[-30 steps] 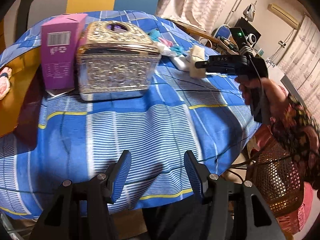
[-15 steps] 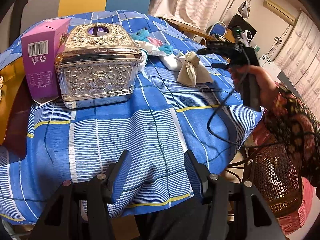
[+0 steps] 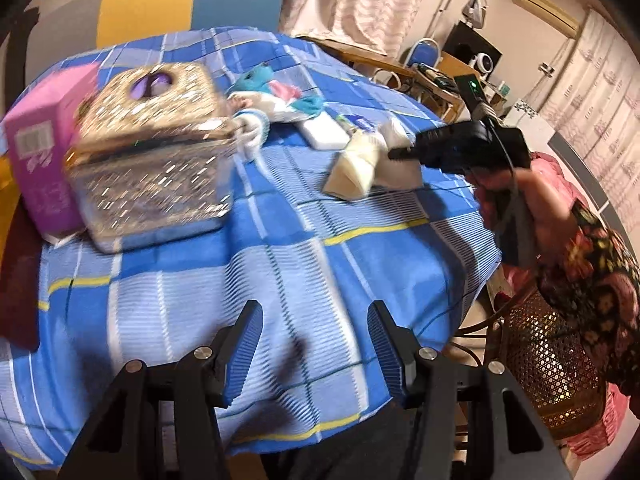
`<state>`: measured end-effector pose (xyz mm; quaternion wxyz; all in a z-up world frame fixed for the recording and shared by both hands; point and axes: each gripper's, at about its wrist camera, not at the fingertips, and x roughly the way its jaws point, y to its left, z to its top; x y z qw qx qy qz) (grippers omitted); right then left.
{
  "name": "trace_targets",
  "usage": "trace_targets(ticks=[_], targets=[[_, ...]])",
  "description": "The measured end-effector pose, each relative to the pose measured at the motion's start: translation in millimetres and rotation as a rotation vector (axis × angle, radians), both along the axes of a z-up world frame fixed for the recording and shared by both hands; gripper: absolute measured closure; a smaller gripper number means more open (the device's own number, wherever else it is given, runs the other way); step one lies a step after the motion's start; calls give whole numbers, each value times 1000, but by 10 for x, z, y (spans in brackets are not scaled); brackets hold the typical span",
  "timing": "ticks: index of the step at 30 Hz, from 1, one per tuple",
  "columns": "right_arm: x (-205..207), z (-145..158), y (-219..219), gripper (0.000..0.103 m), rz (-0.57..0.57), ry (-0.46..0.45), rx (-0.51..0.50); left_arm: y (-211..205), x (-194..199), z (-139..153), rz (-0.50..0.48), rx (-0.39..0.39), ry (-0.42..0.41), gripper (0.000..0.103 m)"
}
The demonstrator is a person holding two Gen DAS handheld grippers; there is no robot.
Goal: Organize soft objects
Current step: 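Grasp the white mesh cloth with the right tool while the left tool reaches for the cream bundle, then grasp the cream bundled cloth with the left tool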
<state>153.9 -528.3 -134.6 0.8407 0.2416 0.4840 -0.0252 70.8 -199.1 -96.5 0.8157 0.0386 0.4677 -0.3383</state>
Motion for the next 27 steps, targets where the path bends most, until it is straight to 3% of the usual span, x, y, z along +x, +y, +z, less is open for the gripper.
trace_targets(ticks=[8,12,14,15,17,19,24,26,27], targets=[[-471,-57,-353,92,-71,33,-54,-573,130,55,-72,45,-74,48],[-518,-101,-478,87,-109,44,15,-954,309,69,-92,95,-137,47],[-506,-99,-460,63,-104,39,30,-1163,426,64,-97,129,-162,47],[-500,-91,-431,57,-95,31,42,-1249,503,61,-93,138,-174,47],[-486,-61,-349,31,-82,30,28,-1414,621,28,-88,163,-192,41],[-445,-40,-222,26,-47,38,-25,-1570,726,-49,-99,198,-194,41],[-392,-61,-14,29,27,73,-180,-1846,920,-320,-152,293,-185,41],[-364,-59,56,54,59,83,-250,-1885,973,-421,-159,317,-172,41],[-353,-57,88,61,84,85,-290,-1881,1004,-475,-158,318,-150,40]])
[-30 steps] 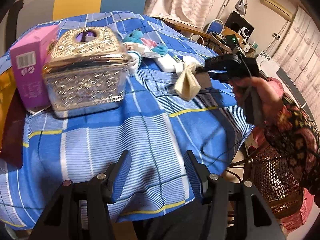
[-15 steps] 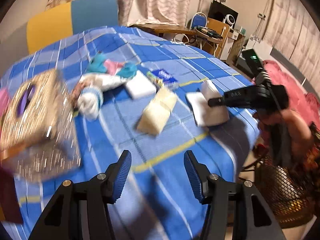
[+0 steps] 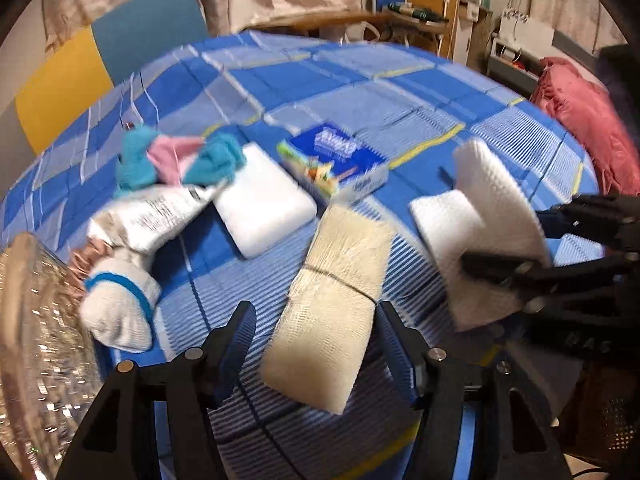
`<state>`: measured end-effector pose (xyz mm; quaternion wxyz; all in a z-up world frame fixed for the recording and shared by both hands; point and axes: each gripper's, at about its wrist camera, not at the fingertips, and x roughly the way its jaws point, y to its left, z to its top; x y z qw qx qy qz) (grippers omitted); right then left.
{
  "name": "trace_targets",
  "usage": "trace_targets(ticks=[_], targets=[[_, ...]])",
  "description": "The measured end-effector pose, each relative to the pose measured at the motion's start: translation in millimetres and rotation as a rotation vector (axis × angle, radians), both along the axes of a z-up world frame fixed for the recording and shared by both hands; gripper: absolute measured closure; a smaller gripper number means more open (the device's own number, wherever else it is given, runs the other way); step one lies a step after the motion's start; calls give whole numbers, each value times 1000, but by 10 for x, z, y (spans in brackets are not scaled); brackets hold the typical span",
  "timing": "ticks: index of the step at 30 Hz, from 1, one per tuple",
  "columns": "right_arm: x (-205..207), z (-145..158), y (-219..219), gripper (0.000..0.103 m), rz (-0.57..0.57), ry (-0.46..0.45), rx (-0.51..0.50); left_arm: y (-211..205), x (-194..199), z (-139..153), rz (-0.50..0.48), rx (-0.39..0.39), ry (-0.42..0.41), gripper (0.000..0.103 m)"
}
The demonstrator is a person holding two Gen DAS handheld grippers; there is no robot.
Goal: Organize soft objects
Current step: 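Grasp the cream bundled cloth with the left tool, then place the cream bundle in the gold tray with the left tool while the right tool carries the mesh cloth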
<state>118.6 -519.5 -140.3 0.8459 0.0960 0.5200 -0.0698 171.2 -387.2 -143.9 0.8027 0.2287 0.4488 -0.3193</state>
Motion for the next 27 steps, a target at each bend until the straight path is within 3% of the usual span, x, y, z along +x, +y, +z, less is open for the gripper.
trace_targets(ticks=[2,5,7,9,16,27], targets=[[2,11,12,80,23,-5,-13,80,40,-15,19,-66,36,42],[1,46,-44,91,15,-29,49,168,39,-19,27,-98,51,53],[12,75,-71,92,8,-50,75,202,-9,0,9,-88,47,62],[-8,102,-131,93,-7,-74,122,279,-39,30,17,-96,52,65],[-38,155,-121,93,-16,-123,187,736,-182,267,88,-236,79,67],[-92,230,-51,93,0,-184,234,1539,-634,765,128,-362,4,67]])
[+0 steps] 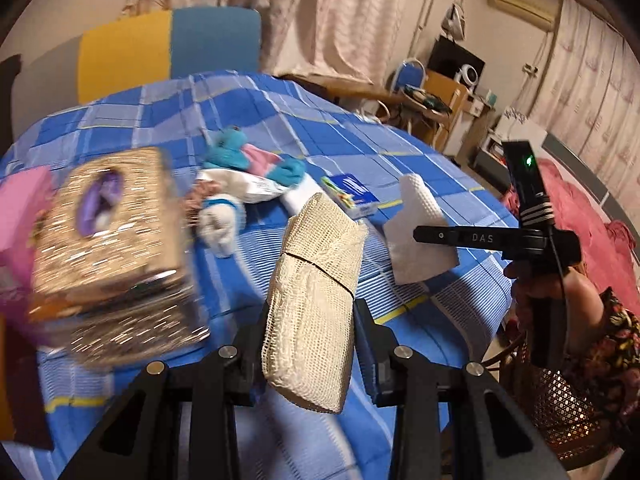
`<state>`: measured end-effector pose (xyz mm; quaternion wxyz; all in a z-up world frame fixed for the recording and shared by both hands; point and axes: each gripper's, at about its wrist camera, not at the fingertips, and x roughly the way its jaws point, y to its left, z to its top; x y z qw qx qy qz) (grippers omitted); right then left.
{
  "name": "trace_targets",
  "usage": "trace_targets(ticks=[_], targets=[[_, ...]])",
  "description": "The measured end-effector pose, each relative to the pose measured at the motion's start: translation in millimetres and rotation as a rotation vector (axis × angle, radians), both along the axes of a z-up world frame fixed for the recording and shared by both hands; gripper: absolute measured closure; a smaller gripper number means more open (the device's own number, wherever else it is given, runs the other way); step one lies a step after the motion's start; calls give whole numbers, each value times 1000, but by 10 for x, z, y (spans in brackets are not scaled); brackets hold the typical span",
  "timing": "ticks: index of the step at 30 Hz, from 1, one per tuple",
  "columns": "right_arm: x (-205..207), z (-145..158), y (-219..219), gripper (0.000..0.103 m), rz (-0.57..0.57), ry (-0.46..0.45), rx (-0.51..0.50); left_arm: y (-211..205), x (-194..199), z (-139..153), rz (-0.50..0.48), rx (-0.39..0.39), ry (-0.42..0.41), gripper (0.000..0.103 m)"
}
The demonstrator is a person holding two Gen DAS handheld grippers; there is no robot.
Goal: Organize soft objects
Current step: 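Place the cream bundle in the gold tray with the left tool while the right tool carries the mesh cloth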
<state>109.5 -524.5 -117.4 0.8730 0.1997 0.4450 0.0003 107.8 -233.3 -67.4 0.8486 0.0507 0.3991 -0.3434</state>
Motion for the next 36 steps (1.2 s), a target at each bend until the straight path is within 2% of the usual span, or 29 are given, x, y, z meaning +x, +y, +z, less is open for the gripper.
trace_targets(ticks=[5,10,16,22,25,30,36], targets=[[-20,12,26,93,3,-26,53,497,-26,153,91,-47,-13,67],[-45,-12,53,93,-2,-31,80,1164,44,248,250,-88,-24,67],[-95,-23,102,93,-9,-36,80,1908,205,245,424,-88,-22,67],[-203,21,109,93,-48,-47,137,2659,420,203,594,-97,-9,67],[-274,39,135,93,-74,-45,194,2981,555,138,663,-70,-6,67],[-380,193,313,93,-66,-58,208,3445,792,-78,759,-22,47,66],[-483,441,526,93,-52,-89,210,3781,1028,-335,798,23,94,61]])
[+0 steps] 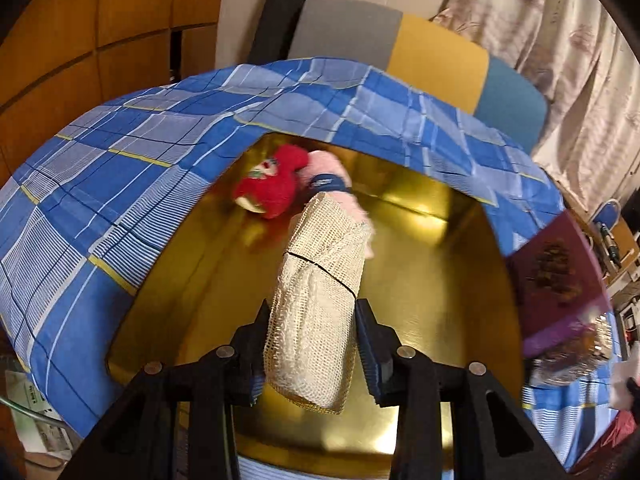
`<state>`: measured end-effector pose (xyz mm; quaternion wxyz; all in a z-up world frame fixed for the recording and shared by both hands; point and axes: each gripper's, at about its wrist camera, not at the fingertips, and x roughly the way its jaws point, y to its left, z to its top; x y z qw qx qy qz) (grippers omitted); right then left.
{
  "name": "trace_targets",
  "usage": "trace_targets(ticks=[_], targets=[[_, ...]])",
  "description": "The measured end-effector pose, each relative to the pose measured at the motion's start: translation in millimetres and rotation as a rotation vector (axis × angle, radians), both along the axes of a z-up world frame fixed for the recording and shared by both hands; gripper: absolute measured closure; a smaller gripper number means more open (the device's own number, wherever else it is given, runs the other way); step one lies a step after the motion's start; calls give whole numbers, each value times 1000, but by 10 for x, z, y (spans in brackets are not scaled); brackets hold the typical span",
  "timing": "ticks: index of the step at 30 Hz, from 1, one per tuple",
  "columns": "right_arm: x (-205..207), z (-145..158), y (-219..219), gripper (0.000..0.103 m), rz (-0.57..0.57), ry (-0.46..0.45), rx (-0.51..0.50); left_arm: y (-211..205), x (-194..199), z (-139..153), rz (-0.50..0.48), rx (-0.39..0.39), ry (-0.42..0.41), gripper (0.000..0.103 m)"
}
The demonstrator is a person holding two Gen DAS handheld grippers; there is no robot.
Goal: Organize soft objects
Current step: 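Place the cream bundle in the gold tray with the left tool while the right tool carries the mesh cloth, then lower the white mesh cloth into the gold tray and open the right tool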
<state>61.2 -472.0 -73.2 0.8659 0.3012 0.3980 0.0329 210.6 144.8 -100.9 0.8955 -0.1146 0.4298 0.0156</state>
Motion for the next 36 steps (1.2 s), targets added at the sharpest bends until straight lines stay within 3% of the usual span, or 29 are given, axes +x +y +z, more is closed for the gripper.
trace_targets(ticks=[3,9,15,21,26,36], targets=[[-19,119,130,93,9,-20,-5,98,100,-48,22,13,8,52],[-26,266,440,93,44,-40,13,170,192,-103,43,91,31,51],[-14,486,734,93,106,-86,37,212,-81,11,44,55,-40,51],[54,831,1131,93,199,-160,43,163,-435,95,12,-46,-83,51],[186,1035,1496,93,275,-211,57,36,-678,151,-31,-61,-116,51],[727,1144,2691,93,514,-235,64,-74,-939,209,-67,-95,-133,51]])
